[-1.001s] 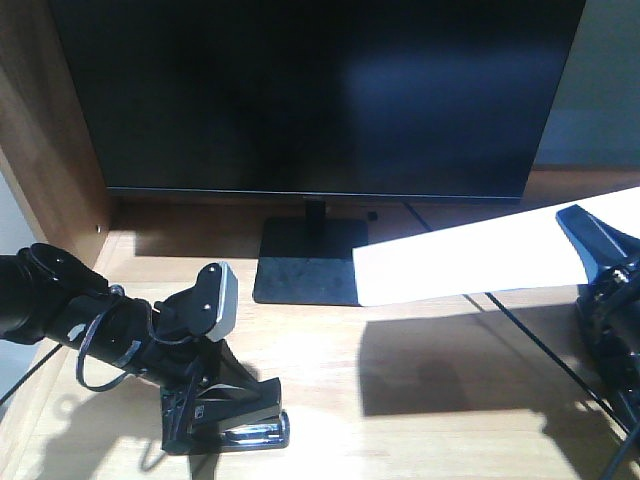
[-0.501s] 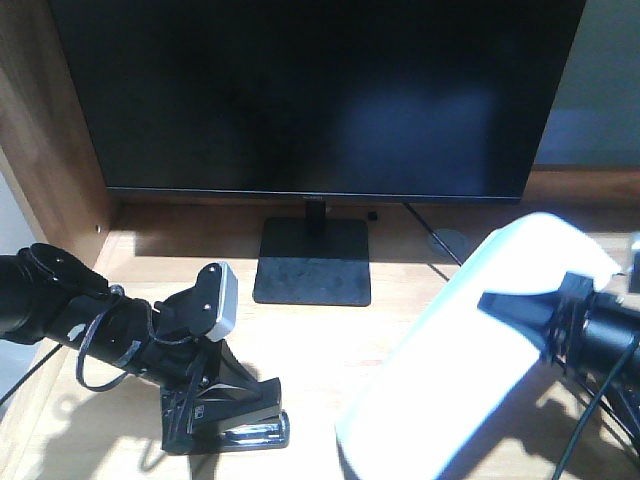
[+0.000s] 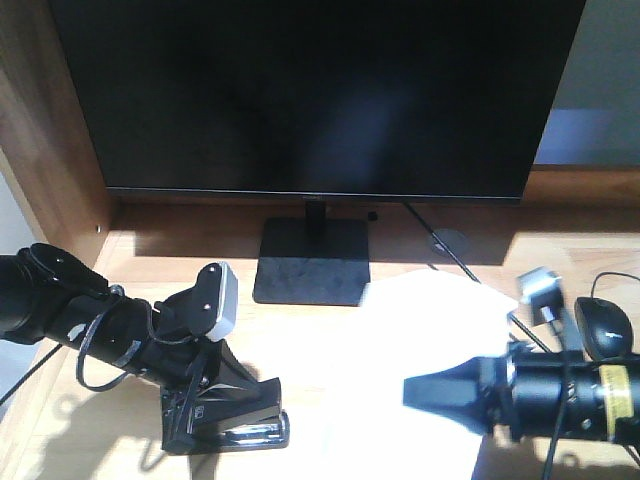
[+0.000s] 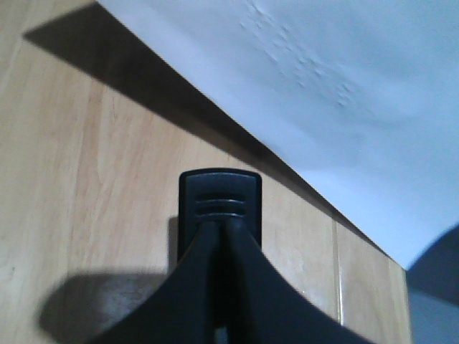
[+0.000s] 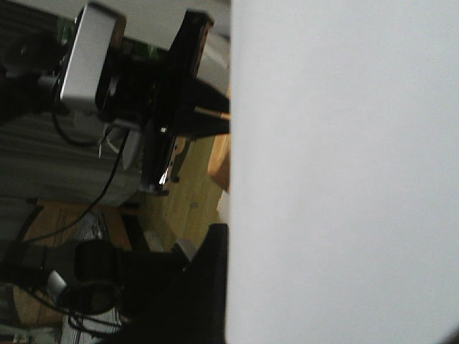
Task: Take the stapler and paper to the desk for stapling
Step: 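Swing the white paper in with the right gripper and lower it flat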
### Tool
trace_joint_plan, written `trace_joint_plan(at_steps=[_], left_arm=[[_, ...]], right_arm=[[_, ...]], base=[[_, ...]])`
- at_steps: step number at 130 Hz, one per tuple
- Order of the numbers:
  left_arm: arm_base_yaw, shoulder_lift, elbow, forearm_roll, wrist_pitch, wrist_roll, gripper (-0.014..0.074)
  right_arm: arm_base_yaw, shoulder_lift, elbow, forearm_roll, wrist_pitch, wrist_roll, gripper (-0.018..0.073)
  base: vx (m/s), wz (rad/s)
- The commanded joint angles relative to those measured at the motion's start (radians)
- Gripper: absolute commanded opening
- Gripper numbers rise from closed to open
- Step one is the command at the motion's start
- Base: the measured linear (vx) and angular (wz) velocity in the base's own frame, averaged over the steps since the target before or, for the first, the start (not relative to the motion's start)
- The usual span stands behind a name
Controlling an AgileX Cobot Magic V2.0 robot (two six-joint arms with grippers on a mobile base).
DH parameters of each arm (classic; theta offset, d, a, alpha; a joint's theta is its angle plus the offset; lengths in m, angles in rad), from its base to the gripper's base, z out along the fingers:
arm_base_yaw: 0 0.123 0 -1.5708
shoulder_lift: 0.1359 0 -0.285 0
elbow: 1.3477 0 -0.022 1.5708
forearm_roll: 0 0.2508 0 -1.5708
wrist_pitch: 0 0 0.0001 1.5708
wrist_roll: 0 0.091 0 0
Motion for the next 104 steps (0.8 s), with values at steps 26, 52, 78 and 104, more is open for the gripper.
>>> trace_joint_plan(at_steps=[26,52,78,104], left_arm=[[-0.009,-0.038,-0.020,-0.046,0.036,0.002,-0.0006],[-0.009,-0.038,-0.020,-0.046,0.036,0.002,-0.0006],[-0.009,-0.038,-0.020,-0.046,0.036,0.002,-0.0006],[-0.009,-0.038,-0.020,-0.046,0.036,0.002,-0.0006]], right_arm=[[0.058,-0.020,-0.021,-0.022,-0.090,-0.031,-0.0003],[0.058,-0.020,-0.021,-0.133,0.132,-0.032,-0.0003],[0.058,-0.020,-0.021,-0.148,0.243,-0.075,-0.0003],[0.058,0.037,-0.021,-0.067,0.264,-0.176,-0.0003]], base=[[0.00,0.00],[0.00,0.00],[0.00,0.00],[0.00,0.00]])
